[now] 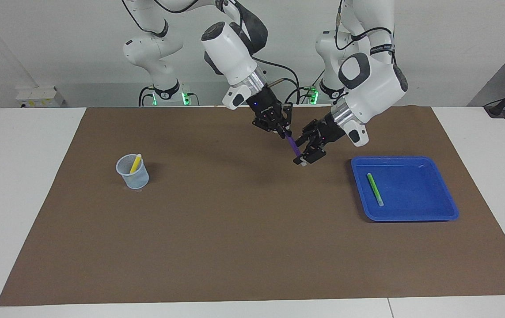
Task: Right arm passes pens to left for tray arrangement
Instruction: 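Grasp the purple pen with the left gripper and open the right gripper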
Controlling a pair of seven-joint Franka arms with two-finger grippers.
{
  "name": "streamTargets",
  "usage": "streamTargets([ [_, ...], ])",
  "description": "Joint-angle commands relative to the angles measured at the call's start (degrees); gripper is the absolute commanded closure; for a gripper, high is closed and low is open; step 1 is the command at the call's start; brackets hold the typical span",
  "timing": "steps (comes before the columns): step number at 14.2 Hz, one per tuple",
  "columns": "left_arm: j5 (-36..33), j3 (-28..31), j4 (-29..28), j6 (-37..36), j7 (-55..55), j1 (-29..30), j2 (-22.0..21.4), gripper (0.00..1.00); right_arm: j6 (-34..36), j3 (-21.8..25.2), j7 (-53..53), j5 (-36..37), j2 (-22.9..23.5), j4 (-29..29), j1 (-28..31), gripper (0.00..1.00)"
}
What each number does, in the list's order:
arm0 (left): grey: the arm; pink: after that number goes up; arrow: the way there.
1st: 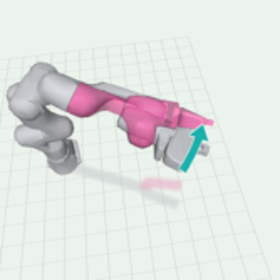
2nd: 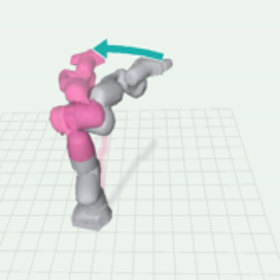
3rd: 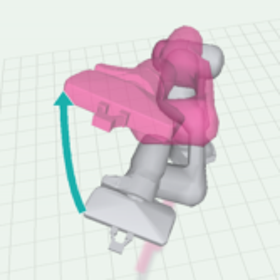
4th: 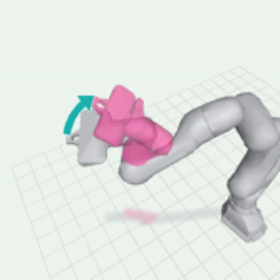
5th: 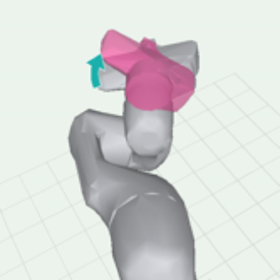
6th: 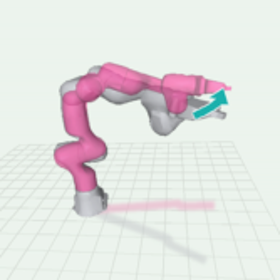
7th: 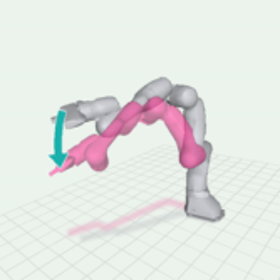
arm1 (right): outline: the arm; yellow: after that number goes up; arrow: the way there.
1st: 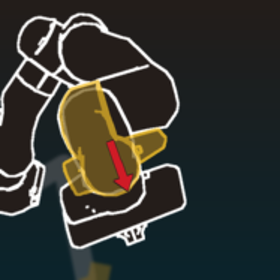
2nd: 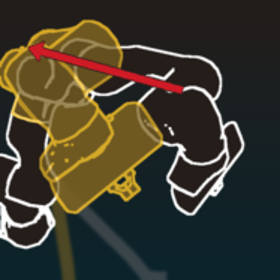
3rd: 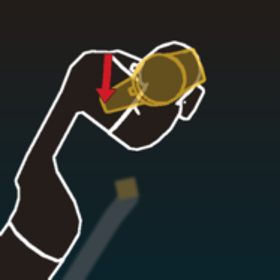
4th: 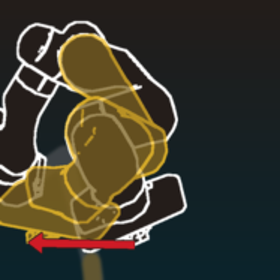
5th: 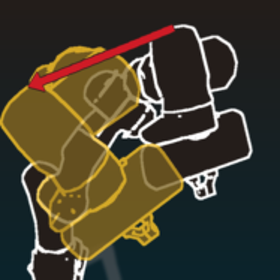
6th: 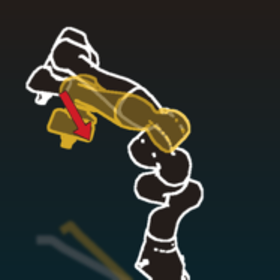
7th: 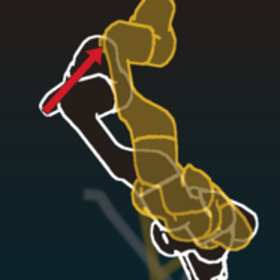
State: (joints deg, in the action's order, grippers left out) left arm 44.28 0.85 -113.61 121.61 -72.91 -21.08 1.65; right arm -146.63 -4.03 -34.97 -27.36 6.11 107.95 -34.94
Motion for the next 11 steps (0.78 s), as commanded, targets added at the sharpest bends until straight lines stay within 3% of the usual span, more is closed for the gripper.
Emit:
streamTargets([
  [1,0.80,0.82,-1.88,-2.96,-0.13,-0.02,-2.62,0.36,-0.76,0.08,-0.36,-1.38,0.05,-0.20,-0.21,1.00],
  [6,0.80,0.91,-1.88,-3.58,-0.48,0.25,-2.97,0.64,-0.76,0.08,-0.10,-1.38,0.05,-0.20,-0.21,1.00],
  [8,0.80,0.91,-1.97,-3.40,-0.57,0.25,-2.88,0.58,-0.68,0.16,-0.01,-1.38,0.05,-0.20,-0.13,1.00],
  [10,0.80,0.91,-2.58,-2.87,-0.13,-0.10,-3.23,0.37,-0.68,0.08,-0.01,-1.38,0.05,-0.20,-0.04,1.00],
  [11,0.80,0.91,-2.59,-2.87,-0.13,-0.28,-3.23,0.36,-0.68,0.16,-0.01,-1.38,0.05,-0.20,-0.04,1.00],
])
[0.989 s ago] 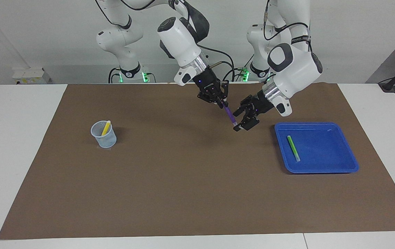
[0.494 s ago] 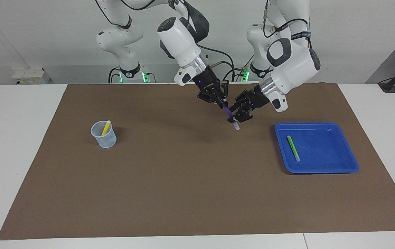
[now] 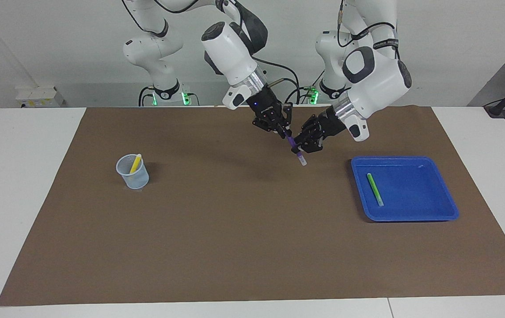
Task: Right arm passes pens to left for tray arrangement
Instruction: 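Grasp the purple pen with the left gripper and open the right gripper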
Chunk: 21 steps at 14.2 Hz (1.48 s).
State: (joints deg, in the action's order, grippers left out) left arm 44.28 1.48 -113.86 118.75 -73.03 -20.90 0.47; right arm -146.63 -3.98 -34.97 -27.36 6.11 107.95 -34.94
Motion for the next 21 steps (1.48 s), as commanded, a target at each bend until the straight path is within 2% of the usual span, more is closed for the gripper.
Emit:
streamTargets([
  [1,0.81,0.19,-2.51,0.08,-0.01,-0.45,-2.14,0.36,-0.68,0.02,-0.01,-1.38,0.05,-0.20,-0.04,1.00],
  [5,0.81,0.02,-3.82,2.18,-0.45,-0.80,-2.58,0.43,-0.59,0.11,-0.01,-1.38,0.05,-0.20,0.31,1.00],
  [7,0.81,0.02,-3.92,2.27,-0.54,-0.80,-2.58,0.70,-0.67,0.02,-0.01,-1.38,0.05,-0.20,0.31,1.00],
  [8,0.81,0.02,-3.92,2.27,-0.54,-0.80,-2.58,0.94,-0.68,0.11,-0.01,-1.38,0.05,-0.20,0.31,1.00],
  [9,0.81,0.10,-4.00,2.27,-0.63,-0.80,-2.67,1.00,-0.68,0.02,-0.01,-1.38,0.05,-0.20,0.31,1.00],
  [18,0.81,0.19,-3.57,1.75,-0.54,-0.45,-2.85,1.00,-0.41,0.11,-0.09,-1.38,0.13,-0.20,0.84,1.00],
  [19,0.81,0.19,-3.57,1.75,-0.54,-0.37,-2.93,1.00,-0.24,0.11,-0.01,-1.38,0.13,-0.20,1.27,0.92],
  [20,0.81,0.19,-3.65,1.75,-0.45,-0.36,-3.02,1.00,-0.15,0.11,-0.01,-1.38,0.05,-0.20,1.37,0.65],
  [21,0.81,0.19,-3.65,1.75,-0.45,-0.28,-3.02,1.00,0.29,0.11,0.17,-1.38,-0.13,-0.20,2.06,0.59],
])
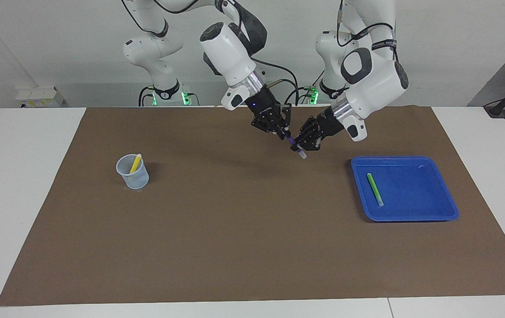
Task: Right arm passes pens to left for tray arrangement
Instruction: 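Grasp the purple pen with the left gripper and open the right gripper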
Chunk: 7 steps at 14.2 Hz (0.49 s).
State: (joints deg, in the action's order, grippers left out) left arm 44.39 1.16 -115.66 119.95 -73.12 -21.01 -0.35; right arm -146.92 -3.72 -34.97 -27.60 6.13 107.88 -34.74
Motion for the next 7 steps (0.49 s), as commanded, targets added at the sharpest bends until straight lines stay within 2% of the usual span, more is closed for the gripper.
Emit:
streamTargets([
  [1,0.70,0.51,-1.76,0.55,-0.35,-0.17,-2.20,1.00,0.76,-0.14,0.52,-1.06,-0.32,-0.12,2.91,0.57],
  [2,0.70,0.51,-1.76,0.55,-0.35,-0.17,-2.20,1.00,1.28,-0.14,1.04,-1.06,-0.76,-0.12,3.44,0.53],
  [4,0.70,0.51,-1.85,0.46,-0.18,0.00,-2.20,1.00,4.35,-0.06,3.14,-1.06,-1.90,-0.21,5.72,0.28],
  [6,0.09,0.60,-1.94,0.29,3.40,0.09,-2.20,1.00,10.04,0.12,9.97,-0.97,-3.22,-0.21,8.70,0.25],
  [7,0.00,0.86,-2.03,-0.50,8.91,0.27,-2.29,1.00,13.90,0.12,15.15,-0.53,-3.75,-0.13,10.63,0.24],
])
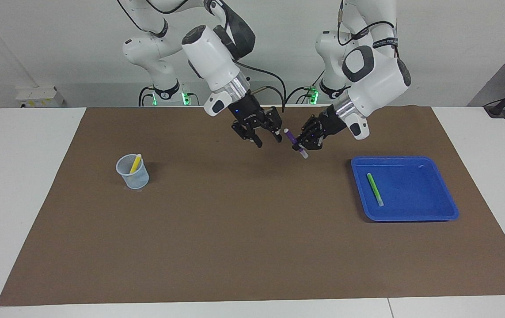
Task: Right arm passes pens to left for tray arrangement
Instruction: 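Grasp the purple pen with the left gripper and open the right gripper, then place the purple pen in the tray while the right gripper reaches the cup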
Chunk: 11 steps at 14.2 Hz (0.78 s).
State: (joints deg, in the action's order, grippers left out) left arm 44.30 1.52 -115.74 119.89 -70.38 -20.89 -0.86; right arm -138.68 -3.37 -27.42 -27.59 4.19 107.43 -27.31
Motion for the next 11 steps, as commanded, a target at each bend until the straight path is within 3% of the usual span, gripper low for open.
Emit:
streamTargets([
  [1,-0.17,0.59,-2.12,-2.19,11.44,1.10,-2.12,1.00,10.06,-0.15,13.12,-0.27,-2.43,0.32,5.06,0.24],
  [5,-11.92,0.59,-1.51,-10.98,34.13,5.33,-2.48,1.00,21.33,-0.06,27.49,1.30,-3.75,0.85,11.39,0.15],
  [7,-20.61,0.50,-1.42,-11.61,40.99,5.24,-2.48,1.00,24.76,-0.06,29.60,7.25,-4.10,0.94,13.59,0.05],
  [11,-33.54,0.68,-0.63,-13.10,53.74,7.08,-2.30,1.00,29.95,-0.06,37.00,19.48,-4.89,1.03,14.74,0.00],
])
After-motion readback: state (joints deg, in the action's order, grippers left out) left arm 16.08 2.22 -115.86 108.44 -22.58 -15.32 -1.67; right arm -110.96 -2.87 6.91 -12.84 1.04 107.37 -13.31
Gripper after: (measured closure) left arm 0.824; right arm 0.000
